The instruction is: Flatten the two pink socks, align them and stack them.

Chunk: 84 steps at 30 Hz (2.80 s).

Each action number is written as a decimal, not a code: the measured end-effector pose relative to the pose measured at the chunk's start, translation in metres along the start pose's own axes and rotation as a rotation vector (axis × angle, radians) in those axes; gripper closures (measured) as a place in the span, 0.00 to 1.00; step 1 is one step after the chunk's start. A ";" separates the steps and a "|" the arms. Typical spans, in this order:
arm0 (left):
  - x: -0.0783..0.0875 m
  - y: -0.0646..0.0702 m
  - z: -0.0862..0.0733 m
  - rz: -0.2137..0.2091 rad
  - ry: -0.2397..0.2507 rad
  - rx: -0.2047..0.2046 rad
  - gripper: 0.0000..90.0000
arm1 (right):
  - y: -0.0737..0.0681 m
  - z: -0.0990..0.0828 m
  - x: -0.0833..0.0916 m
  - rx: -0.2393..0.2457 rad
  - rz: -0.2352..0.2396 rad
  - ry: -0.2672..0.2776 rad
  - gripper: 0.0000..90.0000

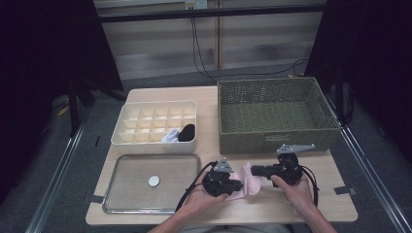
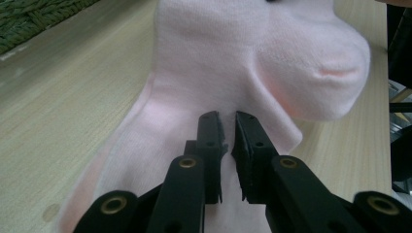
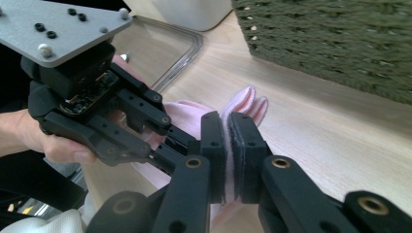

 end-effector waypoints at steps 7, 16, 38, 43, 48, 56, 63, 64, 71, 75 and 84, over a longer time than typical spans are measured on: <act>-0.001 0.001 0.000 0.010 0.006 0.007 0.91 | -0.007 0.000 -0.005 0.011 0.029 0.011 0.95; 0.001 0.000 0.002 0.000 -0.002 0.038 0.88 | -0.008 0.001 -0.006 0.027 0.026 0.013 0.95; 0.058 0.006 -0.013 0.035 0.000 0.014 0.75 | -0.006 0.006 -0.003 0.036 0.002 0.015 0.94; 0.071 0.007 -0.030 0.046 0.006 0.029 0.74 | -0.005 0.006 -0.005 0.040 -0.008 0.001 0.94; 0.077 0.004 -0.038 0.065 0.022 0.051 0.73 | -0.007 0.005 -0.008 0.035 0.001 0.004 0.94; 0.068 0.000 -0.040 0.066 0.013 0.059 0.77 | -0.012 0.006 -0.010 0.050 0.013 0.002 0.94; 0.064 -0.007 -0.039 0.062 0.006 0.077 0.80 | -0.021 0.012 -0.012 0.069 0.023 -0.007 0.94; 0.064 -0.007 -0.039 0.062 0.006 0.077 0.80 | -0.022 0.013 -0.014 0.073 0.027 -0.008 0.94; 0.061 -0.009 -0.039 0.041 -0.005 0.092 0.81 | -0.030 0.009 -0.034 0.085 0.043 -0.047 0.93; 0.059 -0.006 -0.040 0.028 -0.008 0.093 0.82 | -0.036 0.011 -0.040 0.095 0.047 -0.055 0.93; 0.063 -0.006 -0.039 0.001 0.012 0.097 0.81 | -0.040 0.011 -0.050 0.098 0.067 -0.067 0.86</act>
Point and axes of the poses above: each handheld gripper's, and its own axes: x roughly backward along the jaws, z roughly out of its top, y roughly to its right, the point moved 1 cm from there along -x, roughly forward along the jaws, and after that the axes turned 12 degrees about -z, right-handed, at the moved point
